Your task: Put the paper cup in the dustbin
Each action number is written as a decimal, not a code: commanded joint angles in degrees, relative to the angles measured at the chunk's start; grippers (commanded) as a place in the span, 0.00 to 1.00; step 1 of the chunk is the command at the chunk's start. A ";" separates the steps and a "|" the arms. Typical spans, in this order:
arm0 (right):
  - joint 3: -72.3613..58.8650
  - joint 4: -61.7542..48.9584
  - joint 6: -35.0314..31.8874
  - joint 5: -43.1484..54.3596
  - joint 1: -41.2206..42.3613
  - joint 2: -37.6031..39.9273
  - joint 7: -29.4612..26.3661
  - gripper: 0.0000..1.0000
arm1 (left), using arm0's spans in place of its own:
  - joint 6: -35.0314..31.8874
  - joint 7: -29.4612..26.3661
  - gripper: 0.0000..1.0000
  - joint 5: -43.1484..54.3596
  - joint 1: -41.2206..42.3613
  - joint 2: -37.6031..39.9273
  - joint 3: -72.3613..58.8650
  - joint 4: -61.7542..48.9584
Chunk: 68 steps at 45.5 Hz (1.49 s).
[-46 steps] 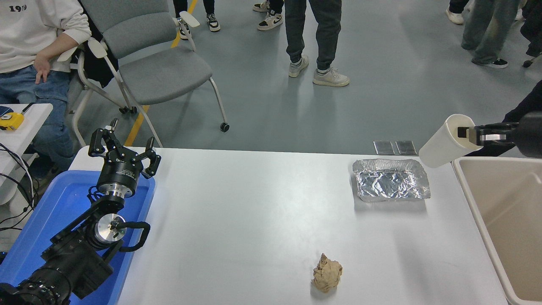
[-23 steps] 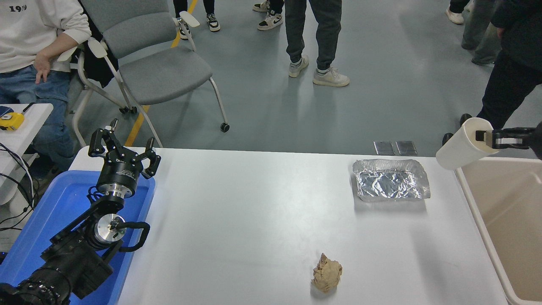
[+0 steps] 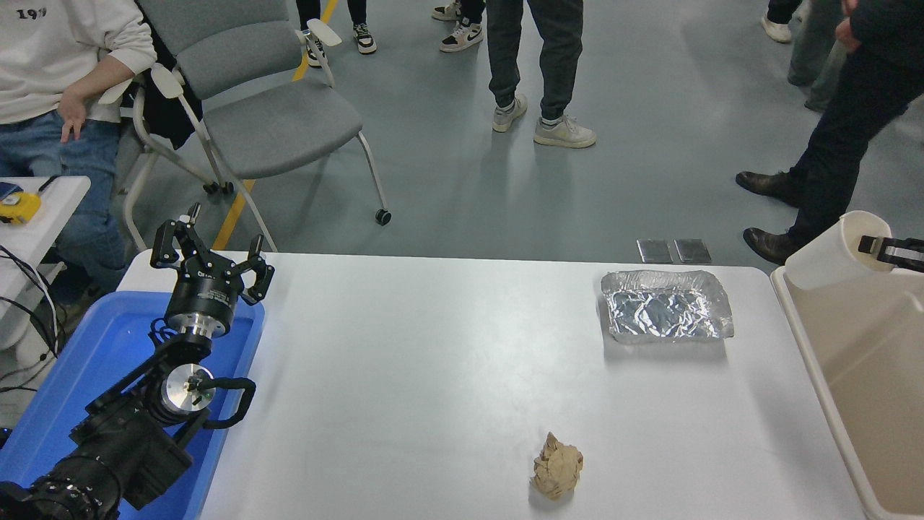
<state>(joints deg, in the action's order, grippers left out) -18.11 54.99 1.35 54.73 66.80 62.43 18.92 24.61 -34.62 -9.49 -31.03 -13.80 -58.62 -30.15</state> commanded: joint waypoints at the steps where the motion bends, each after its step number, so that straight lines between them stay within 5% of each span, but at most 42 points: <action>1: 0.62 -8.57 3.74 -12.34 -8.51 -2.84 0.06 0.00 | 0.00 -0.01 1.00 0.00 0.00 0.00 0.00 -0.08; 27: 0.62 -37.66 7.35 -46.46 -25.83 -23.05 -0.90 0.00 | 0.00 -0.01 1.00 0.00 0.00 0.00 0.00 0.01; 40: 3.87 -49.80 7.17 -50.77 -29.35 -33.60 -5.91 0.00 | 0.00 -0.01 1.00 0.00 0.00 0.00 0.00 0.01; 68: 33.04 -53.14 7.61 -50.86 -30.50 -38.44 -10.66 0.00 | 0.00 -0.01 1.00 0.00 0.00 0.00 0.00 0.01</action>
<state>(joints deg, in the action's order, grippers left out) 4.24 2.87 8.86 4.06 36.89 25.17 9.16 24.61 -34.63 -9.50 -31.03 -13.80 -58.62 -30.14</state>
